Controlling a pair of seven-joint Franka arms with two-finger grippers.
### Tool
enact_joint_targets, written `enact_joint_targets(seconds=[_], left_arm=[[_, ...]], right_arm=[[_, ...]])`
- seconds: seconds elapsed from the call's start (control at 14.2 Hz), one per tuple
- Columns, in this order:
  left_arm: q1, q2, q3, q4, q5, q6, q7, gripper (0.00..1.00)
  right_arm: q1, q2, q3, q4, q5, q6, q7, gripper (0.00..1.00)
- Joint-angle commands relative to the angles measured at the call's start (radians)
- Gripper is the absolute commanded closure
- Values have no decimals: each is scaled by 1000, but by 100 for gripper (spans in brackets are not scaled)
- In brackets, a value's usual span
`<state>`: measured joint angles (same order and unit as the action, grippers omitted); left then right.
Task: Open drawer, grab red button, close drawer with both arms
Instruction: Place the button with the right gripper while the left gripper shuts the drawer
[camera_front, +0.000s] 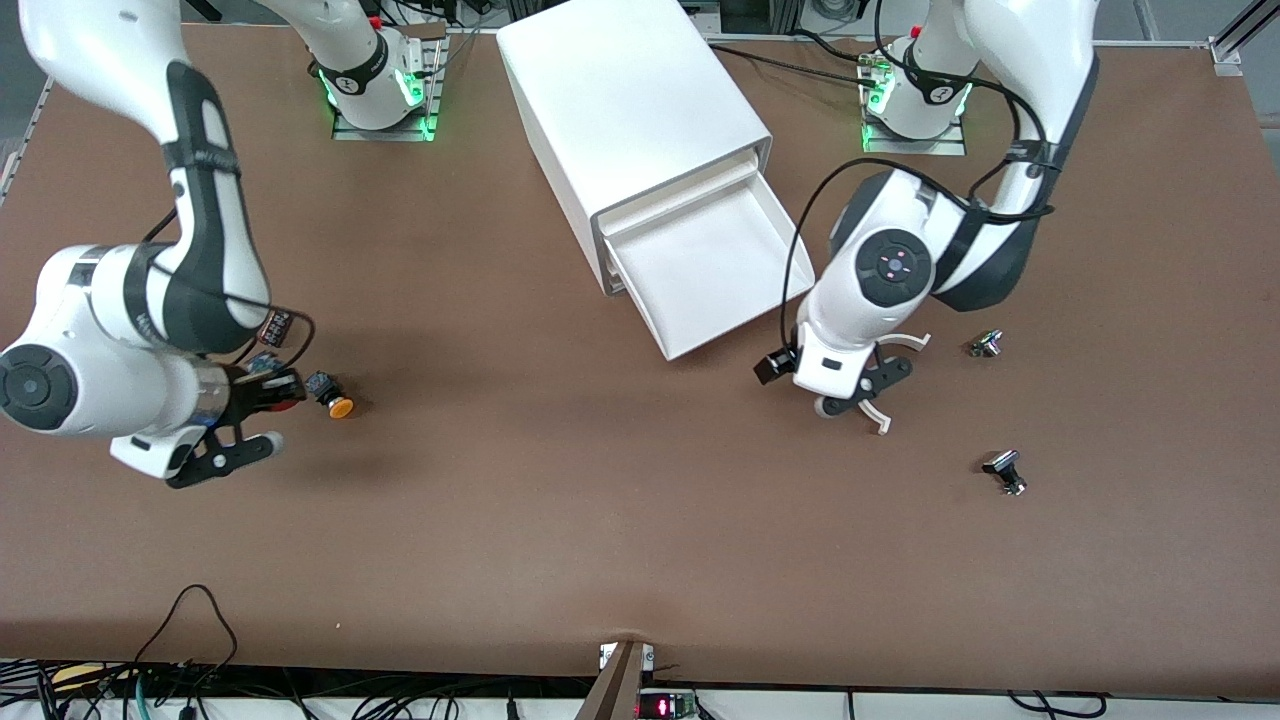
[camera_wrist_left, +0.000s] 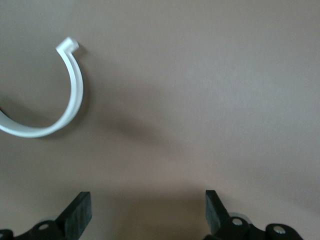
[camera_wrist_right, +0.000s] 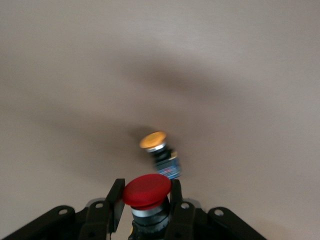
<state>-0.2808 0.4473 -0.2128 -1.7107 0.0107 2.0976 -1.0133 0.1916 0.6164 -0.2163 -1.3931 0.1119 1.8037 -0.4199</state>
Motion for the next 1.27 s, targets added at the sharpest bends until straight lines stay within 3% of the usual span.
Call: enact_joint_targets(seconds=[0.0,0.28,0.63,0.7,0.78,0.85,0.92,0.99,1.2], left_arm=[[-40,-44,4,-88,29,64,-85,0],[-87,-44,4,-136,31,113,-142,0],[-155,-45,4,-162,31,113,-209,0],[-169,-53,4,-176,31,113,-223,0],[-184,-62,4,-191,31,113,-231,0],[-199,-77,4,-214,31,114,-238,0],[-213,-88,3,-234,31,114,-243,0],[-224,-96,1,-248,31,114,-252,0],[-228,-108,-45,-273,31,113,-292,0]], right_arm=[[-46,12,14,-124,-17,193,-115,100],[-121,81,15,-182,0,393,-282,100],[-175,92,23,-242,43,494,-411,100],[-175,92,23,-253,58,505,-422,89],[-175,92,23,-254,68,505,-422,69],[-173,92,23,-256,75,503,-416,23],[-172,92,23,-256,83,499,-407,9],[-166,88,25,-254,86,494,-398,1],[-147,50,35,-247,89,450,-288,1]])
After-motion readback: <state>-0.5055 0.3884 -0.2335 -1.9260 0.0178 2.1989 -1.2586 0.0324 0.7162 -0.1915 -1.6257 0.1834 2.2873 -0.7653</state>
